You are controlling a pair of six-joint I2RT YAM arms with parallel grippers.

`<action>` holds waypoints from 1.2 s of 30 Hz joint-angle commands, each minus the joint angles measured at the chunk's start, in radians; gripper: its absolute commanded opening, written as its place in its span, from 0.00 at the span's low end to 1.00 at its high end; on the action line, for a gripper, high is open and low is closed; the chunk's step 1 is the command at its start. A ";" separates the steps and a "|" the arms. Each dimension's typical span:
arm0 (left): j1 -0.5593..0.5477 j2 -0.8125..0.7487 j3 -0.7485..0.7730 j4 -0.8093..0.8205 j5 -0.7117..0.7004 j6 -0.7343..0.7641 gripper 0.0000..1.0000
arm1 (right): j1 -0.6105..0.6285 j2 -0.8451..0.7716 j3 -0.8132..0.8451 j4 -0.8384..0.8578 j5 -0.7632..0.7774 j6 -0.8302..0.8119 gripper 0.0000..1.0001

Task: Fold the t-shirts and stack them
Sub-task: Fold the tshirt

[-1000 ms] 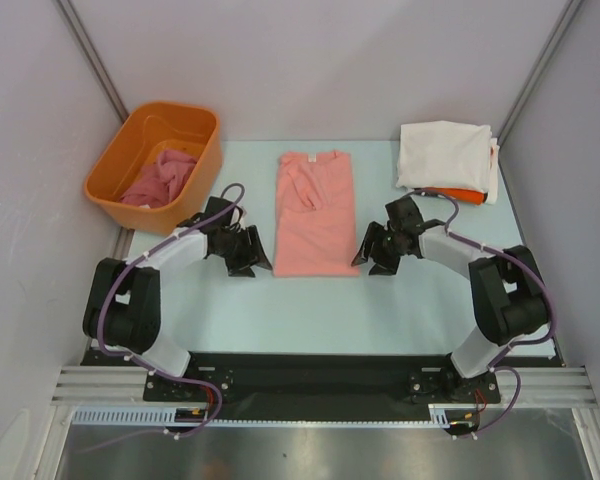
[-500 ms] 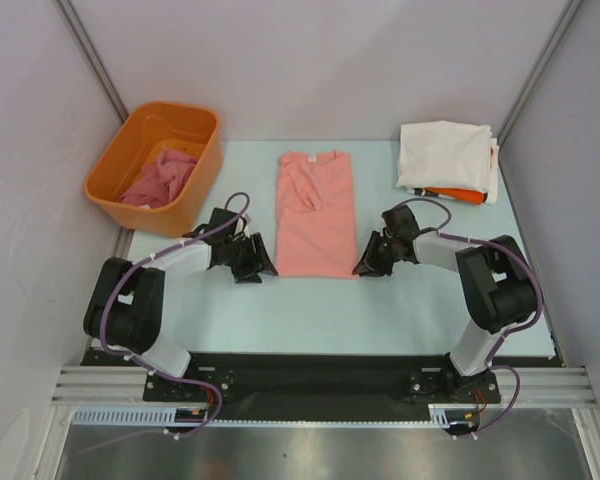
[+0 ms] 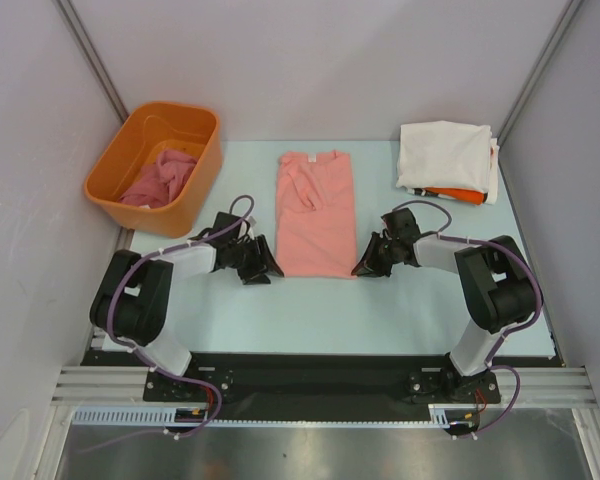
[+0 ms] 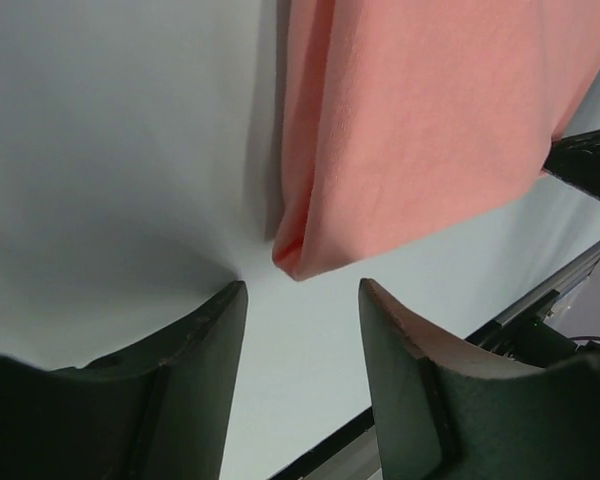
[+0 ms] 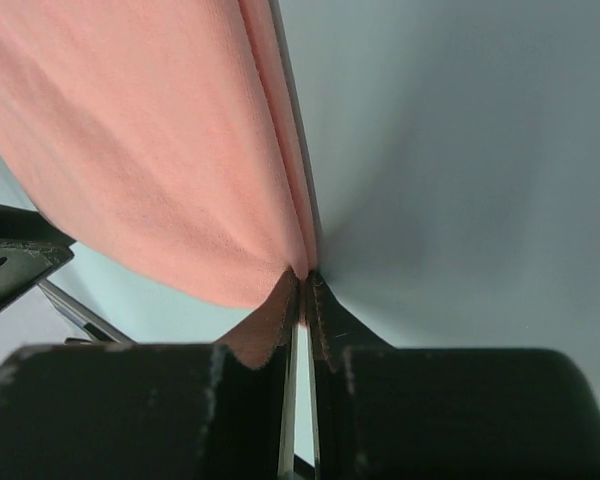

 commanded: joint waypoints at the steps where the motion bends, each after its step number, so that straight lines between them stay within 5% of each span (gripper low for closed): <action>1: -0.008 0.049 -0.020 0.056 -0.012 -0.015 0.55 | 0.004 0.037 -0.033 -0.022 0.029 -0.017 0.07; 3: -0.008 0.070 -0.022 0.078 -0.017 -0.026 0.49 | -0.001 0.040 -0.038 -0.020 0.025 -0.018 0.06; 7: -0.008 0.073 -0.039 0.110 -0.017 -0.041 0.19 | -0.018 0.025 -0.050 -0.025 0.014 -0.026 0.01; 13: -0.010 0.043 -0.034 0.091 -0.048 -0.029 0.00 | -0.038 -0.038 -0.065 -0.072 0.032 -0.049 0.00; 22: -0.053 -0.152 -0.078 -0.027 -0.084 -0.020 0.00 | -0.045 -0.173 -0.093 -0.166 0.037 -0.069 0.00; 36: -0.271 -0.718 -0.115 -0.382 -0.173 -0.175 0.02 | 0.037 -0.671 -0.102 -0.543 0.112 -0.002 0.00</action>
